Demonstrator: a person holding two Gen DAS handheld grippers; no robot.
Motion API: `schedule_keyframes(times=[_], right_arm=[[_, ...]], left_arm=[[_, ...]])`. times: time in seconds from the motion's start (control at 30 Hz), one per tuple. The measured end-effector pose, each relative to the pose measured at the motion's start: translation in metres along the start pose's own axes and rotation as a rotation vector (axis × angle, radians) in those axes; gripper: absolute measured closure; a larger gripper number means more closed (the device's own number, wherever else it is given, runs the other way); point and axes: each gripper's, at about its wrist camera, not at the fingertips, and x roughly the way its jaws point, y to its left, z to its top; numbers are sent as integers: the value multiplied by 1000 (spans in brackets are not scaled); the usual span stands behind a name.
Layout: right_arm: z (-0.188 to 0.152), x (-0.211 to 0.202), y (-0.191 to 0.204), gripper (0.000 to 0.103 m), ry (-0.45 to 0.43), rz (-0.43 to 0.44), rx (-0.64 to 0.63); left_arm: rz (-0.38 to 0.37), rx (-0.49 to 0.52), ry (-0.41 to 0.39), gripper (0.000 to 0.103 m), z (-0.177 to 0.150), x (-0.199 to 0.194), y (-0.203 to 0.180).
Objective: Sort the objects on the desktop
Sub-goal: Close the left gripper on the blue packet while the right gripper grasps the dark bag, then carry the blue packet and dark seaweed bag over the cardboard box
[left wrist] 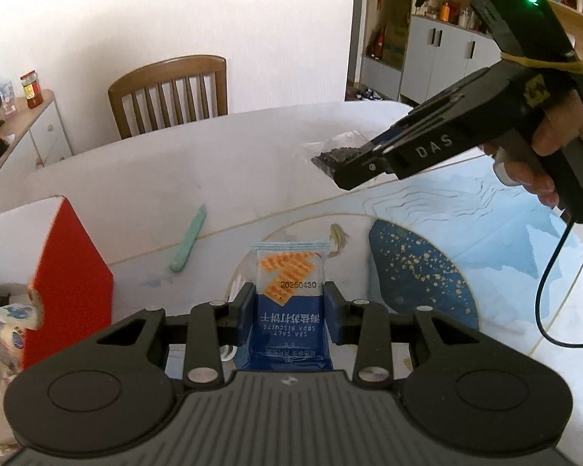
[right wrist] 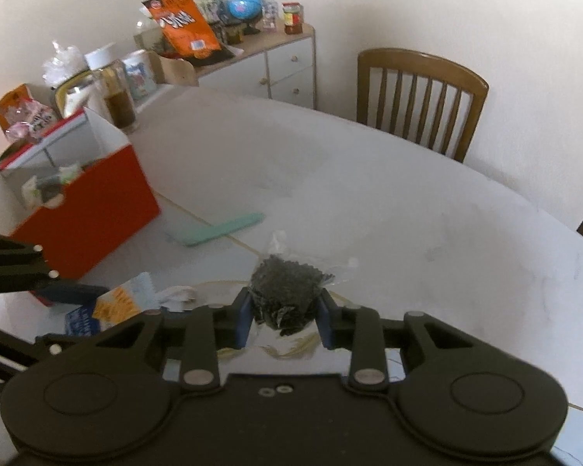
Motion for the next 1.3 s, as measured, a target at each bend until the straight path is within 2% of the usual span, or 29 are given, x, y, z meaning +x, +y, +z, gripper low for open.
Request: schedule_keyframes(times=[0.37,0.6,0.93,1.3], right_arm=[[16,-40,43,70,-57,33,-46],[29,-48,78,70,-78,55,-72],[61,-40,136,70,-104,116,-120],[86,-15,195,70,-97,154,-167]], left_arm=[[0,-5,-45,68,10,-49,22],[25,-16,-67,68,7,-78,45],[94,-33,-98,68,-4,-118,101],[171,-69,-100,68,-15,-141,179]])
